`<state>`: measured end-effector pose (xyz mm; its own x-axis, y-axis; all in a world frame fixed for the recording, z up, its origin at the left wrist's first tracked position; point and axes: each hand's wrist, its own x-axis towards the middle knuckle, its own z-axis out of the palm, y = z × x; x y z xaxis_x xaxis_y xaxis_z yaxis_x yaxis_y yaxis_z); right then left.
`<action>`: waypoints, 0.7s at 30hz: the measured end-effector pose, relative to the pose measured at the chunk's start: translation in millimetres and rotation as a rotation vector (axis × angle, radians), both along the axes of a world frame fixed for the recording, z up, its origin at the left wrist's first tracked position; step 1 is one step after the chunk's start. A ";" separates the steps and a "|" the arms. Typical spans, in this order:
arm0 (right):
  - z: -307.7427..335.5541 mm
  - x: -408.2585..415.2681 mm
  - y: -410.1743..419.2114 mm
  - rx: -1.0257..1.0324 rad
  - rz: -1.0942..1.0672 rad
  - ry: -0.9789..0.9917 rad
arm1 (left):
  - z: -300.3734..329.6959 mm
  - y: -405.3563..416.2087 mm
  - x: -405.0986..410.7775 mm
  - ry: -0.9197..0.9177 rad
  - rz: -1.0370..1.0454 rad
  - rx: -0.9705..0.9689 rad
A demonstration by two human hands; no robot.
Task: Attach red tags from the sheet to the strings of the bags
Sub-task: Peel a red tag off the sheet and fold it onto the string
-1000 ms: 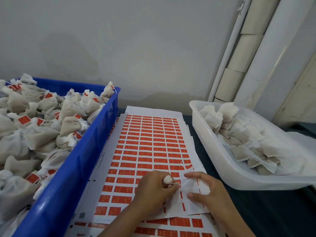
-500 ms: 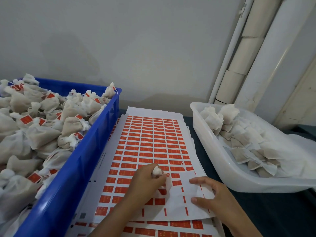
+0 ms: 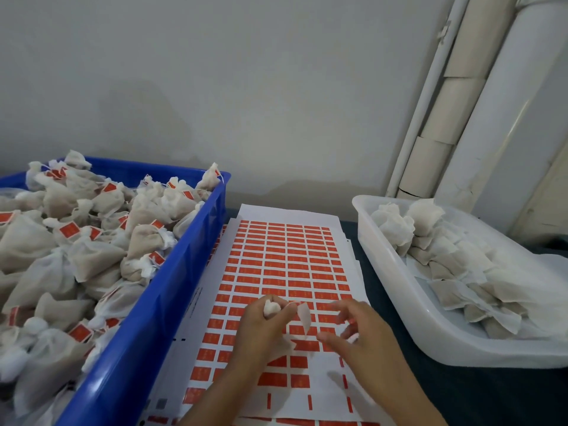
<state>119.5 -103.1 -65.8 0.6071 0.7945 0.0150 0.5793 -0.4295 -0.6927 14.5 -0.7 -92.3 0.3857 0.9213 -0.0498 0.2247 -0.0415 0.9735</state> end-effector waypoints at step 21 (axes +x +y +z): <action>-13.9 27.1 35.3 0.106 0.152 0.286 | 23.9 18.5 11.7 -0.110 0.079 -0.520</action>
